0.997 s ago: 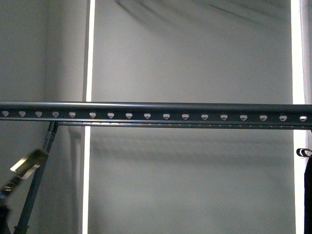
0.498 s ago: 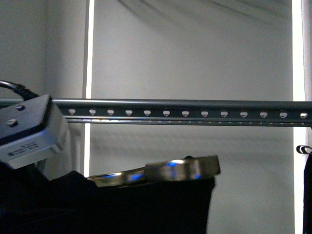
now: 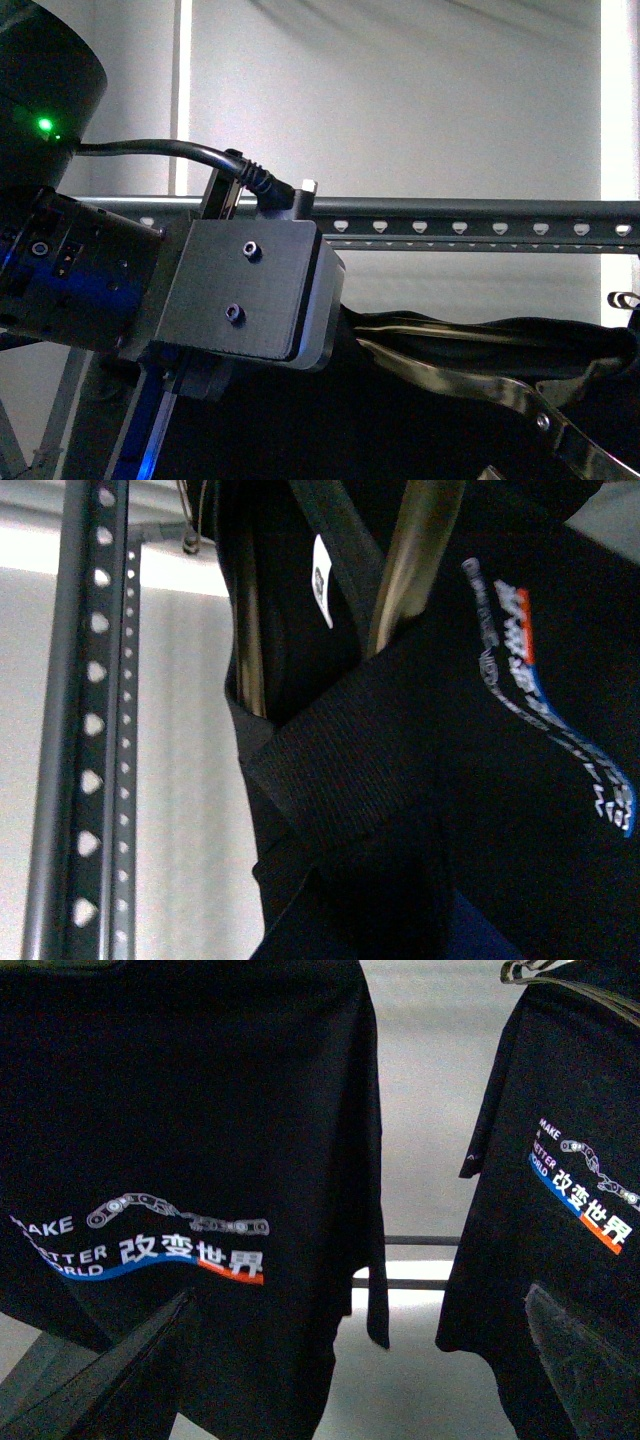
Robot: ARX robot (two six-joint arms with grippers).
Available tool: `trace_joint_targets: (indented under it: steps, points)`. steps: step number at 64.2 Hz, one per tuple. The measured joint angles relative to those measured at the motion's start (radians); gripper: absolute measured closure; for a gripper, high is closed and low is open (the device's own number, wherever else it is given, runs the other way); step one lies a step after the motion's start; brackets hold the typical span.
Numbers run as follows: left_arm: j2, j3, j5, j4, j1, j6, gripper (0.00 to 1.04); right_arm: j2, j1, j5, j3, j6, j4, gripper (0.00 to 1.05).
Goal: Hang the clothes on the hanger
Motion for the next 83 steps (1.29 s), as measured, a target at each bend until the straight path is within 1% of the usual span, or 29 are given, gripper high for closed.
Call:
trace_joint_targets:
  steps: [23, 24, 25, 26, 27, 28, 30, 31, 34, 35, 37, 39, 44, 49, 52, 56, 60, 64, 67, 69, 71, 73, 83]
  points:
    - [0.001, 0.000, -0.006, 0.002, -0.003, 0.026, 1.01, 0.000, 0.000, 0.000, 0.000, 0.000, 0.000, 0.07]
    - [0.001, 0.000, -0.006, 0.002, -0.003, 0.026, 1.01, 0.005, -0.006, -0.016, 0.001, -0.006, -0.003, 0.07]
    - [0.001, 0.000, -0.006, 0.002, -0.003, 0.026, 1.01, 0.018, -0.025, -0.089, 0.012, -0.032, -0.031, 0.07]
    - [0.001, 0.000, -0.006, 0.002, -0.003, 0.027, 1.01, 0.027, -0.039, -0.127, 0.018, -0.044, -0.047, 0.07]
    - [0.001, 0.000, -0.006, 0.002, -0.003, 0.027, 1.01, 0.056, -0.072, -0.205, 0.031, -0.069, -0.069, 0.07]
    - [0.001, 0.000, -0.006, 0.002, -0.003, 0.027, 1.01, 0.073, -0.091, -0.245, 0.037, -0.083, -0.073, 0.07]
    - [0.001, 0.000, -0.008, 0.002, -0.003, 0.027, 1.01, 0.109, -0.129, -0.322, 0.049, -0.103, -0.069, 0.07]
    - [0.001, 0.000, -0.008, 0.002, -0.003, 0.027, 1.01, 0.146, -0.166, -0.389, 0.060, -0.132, -0.056, 0.07]
    - [0.001, 0.000, -0.007, 0.002, -0.004, 0.027, 1.01, 0.201, -0.220, -0.472, 0.076, -0.164, -0.021, 0.07]
    - [0.001, 0.000, -0.006, 0.002, -0.005, 0.027, 1.01, 0.235, -0.253, -0.517, 0.086, -0.184, 0.008, 0.07]
    - [0.001, 0.000, -0.005, 0.002, -0.006, 0.027, 1.01, 0.268, -0.283, -0.548, 0.097, -0.200, 0.041, 0.07]
    - [0.001, 0.000, -0.005, 0.002, -0.006, 0.027, 1.01, 0.315, -0.323, -0.605, 0.114, -0.241, 0.095, 0.07]
    - [0.002, 0.000, -0.006, 0.002, -0.005, 0.027, 1.01, 0.402, -0.357, -0.645, 0.146, -0.322, 0.222, 0.07]
    - [0.002, 0.000, -0.009, 0.002, 0.000, 0.028, 1.01, 0.502, -0.356, -0.669, 0.187, -0.456, 0.376, 0.07]
    - [0.002, 0.000, -0.010, 0.002, 0.000, 0.030, 1.01, 0.582, -0.343, -0.715, 0.238, -0.601, 0.439, 0.07]
    - [0.002, 0.000, -0.009, 0.002, -0.001, 0.030, 1.01, 0.673, -0.322, -0.802, 0.310, -0.763, 0.439, 0.07]
    - [0.002, 0.000, -0.008, 0.002, -0.003, 0.030, 1.01, 0.758, -0.303, -0.865, 0.376, -0.939, 0.406, 0.07]
    - [0.002, 0.000, -0.008, 0.002, -0.003, 0.031, 1.01, 0.846, -0.283, -0.897, 0.450, -1.117, 0.328, 0.07]
    - [0.002, 0.000, -0.008, 0.002, -0.003, 0.031, 1.01, 0.915, -0.267, -0.890, 0.505, -1.226, 0.271, 0.07]
    - [0.002, 0.000, -0.008, 0.002, -0.003, 0.031, 1.01, 0.962, -0.254, -0.879, 0.535, -1.291, 0.260, 0.07]
    - [0.002, 0.000, -0.008, 0.002, -0.003, 0.031, 1.01, 1.007, -0.241, -0.866, 0.564, -1.341, 0.259, 0.07]
    - [0.002, 0.000, -0.008, 0.002, -0.003, 0.031, 1.01, 1.040, -0.230, -0.854, 0.586, -1.360, 0.259, 0.07]
    - [0.002, 0.000, -0.008, 0.002, -0.003, 0.031, 1.01, 1.153, -0.179, -0.797, 0.682, -1.389, 0.262, 0.07]
